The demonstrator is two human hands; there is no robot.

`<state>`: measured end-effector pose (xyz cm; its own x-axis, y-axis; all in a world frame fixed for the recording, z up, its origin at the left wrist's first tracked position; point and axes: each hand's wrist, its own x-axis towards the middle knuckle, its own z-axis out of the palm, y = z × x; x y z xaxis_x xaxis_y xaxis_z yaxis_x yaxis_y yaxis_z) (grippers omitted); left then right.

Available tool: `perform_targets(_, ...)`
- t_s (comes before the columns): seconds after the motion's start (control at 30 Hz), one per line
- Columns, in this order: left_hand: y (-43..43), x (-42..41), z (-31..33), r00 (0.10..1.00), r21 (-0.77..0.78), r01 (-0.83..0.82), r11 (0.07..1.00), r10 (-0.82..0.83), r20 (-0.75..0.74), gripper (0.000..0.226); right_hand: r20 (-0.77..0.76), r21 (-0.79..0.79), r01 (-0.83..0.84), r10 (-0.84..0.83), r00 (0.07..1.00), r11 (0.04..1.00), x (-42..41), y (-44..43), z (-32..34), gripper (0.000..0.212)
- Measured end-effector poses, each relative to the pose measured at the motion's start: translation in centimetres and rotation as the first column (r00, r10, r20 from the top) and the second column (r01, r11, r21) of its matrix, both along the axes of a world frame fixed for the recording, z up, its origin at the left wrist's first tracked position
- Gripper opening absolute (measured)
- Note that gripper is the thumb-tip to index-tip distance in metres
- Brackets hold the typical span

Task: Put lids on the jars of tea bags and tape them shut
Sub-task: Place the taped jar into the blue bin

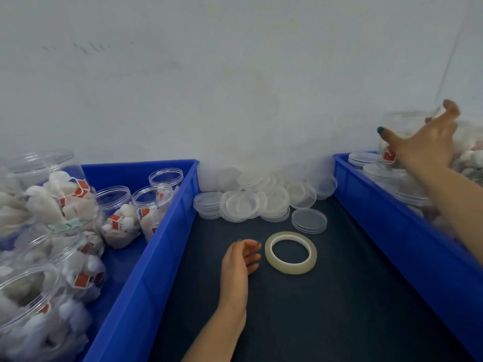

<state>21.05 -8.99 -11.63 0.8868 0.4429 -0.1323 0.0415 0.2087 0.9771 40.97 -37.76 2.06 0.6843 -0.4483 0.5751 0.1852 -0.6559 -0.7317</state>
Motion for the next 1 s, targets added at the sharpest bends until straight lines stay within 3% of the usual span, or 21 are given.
perform_targets(0.13, 0.1, 0.0, 0.0, 1.000, 0.010, 0.002, 1.000, -0.002, -0.003, 0.032, -0.011, -0.087, -0.002, 0.001, 1.000, 0.996, 0.6, -0.8, -1.3, 0.105)
perform_targets(0.4, 0.1, 0.1, 0.0, 1.000, 0.011, 0.003, 1.000, -0.003, -0.009, 0.032, -0.066, 0.002, 0.180, -0.179, 0.982, 0.984, 1.5, -1.3, -1.9, 0.106)
perform_targets(0.57, 0.1, 0.1, -0.1, 1.000, 0.017, 0.005, 1.000, -0.005, -0.004, 0.033, -0.341, -0.126, 0.163, -0.197, 0.919, 0.979, 3.9, -3.7, -2.2, 0.104)
perform_targets(0.67, 0.1, 0.1, -0.1, 1.000, 0.017, 0.005, 1.000, -0.005, -0.006, 0.033, -0.356, -0.116, 0.207, -0.235, 0.904, 0.971, 4.9, -4.4, -2.4, 0.101)
perform_targets(0.83, 0.1, 0.1, -0.1, 1.000, 0.013, 0.006, 1.000, -0.006, -0.004, 0.032, -0.325, -0.033, 0.238, -0.235, 0.916, 0.971, 5.9, -5.3, -2.8, 0.090)
perform_targets(1.0, 0.1, 0.1, -0.1, 1.000, 0.021, 0.002, 1.000, -0.002, -0.010, 0.032, -0.379, 0.109, 0.251, -0.193, 0.905, 0.962, 7.4, -6.4, -3.1, 0.093)
